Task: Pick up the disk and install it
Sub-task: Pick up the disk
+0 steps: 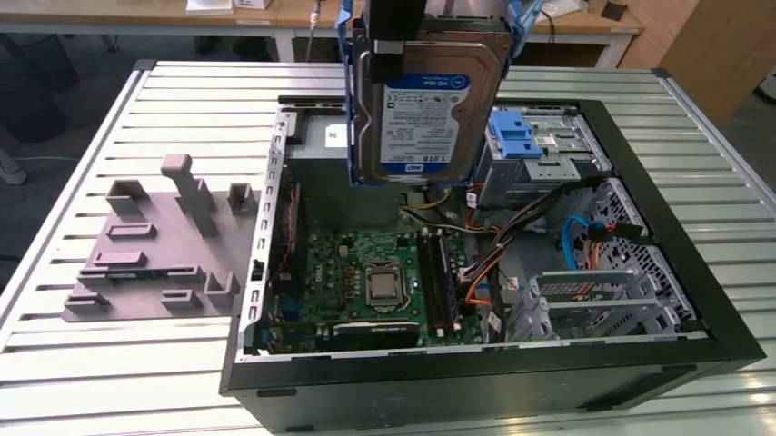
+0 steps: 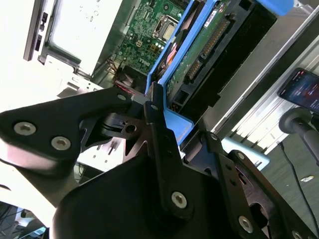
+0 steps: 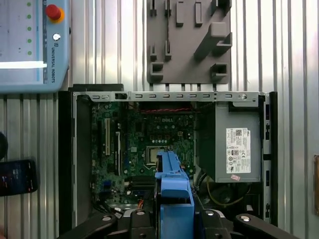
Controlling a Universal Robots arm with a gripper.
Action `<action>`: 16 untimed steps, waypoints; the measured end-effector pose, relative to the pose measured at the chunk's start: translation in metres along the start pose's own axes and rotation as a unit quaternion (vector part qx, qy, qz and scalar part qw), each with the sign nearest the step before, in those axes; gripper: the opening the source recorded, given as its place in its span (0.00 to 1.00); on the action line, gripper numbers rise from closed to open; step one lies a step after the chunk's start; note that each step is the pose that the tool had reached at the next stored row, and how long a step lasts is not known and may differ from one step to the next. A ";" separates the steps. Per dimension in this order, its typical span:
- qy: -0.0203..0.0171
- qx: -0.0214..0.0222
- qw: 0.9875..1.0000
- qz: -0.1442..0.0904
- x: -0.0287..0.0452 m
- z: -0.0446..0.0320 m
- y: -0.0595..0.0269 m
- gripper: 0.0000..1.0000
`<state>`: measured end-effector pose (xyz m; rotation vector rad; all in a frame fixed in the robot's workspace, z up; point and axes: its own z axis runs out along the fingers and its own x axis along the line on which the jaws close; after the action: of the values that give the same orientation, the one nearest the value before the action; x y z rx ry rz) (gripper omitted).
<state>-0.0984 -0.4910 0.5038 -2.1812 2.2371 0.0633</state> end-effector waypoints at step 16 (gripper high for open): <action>0.000 0.000 1.000 0.000 0.0046 0.0011 -0.0116 0.36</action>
<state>-0.0869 -0.4959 0.5024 -2.1812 2.2372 0.0633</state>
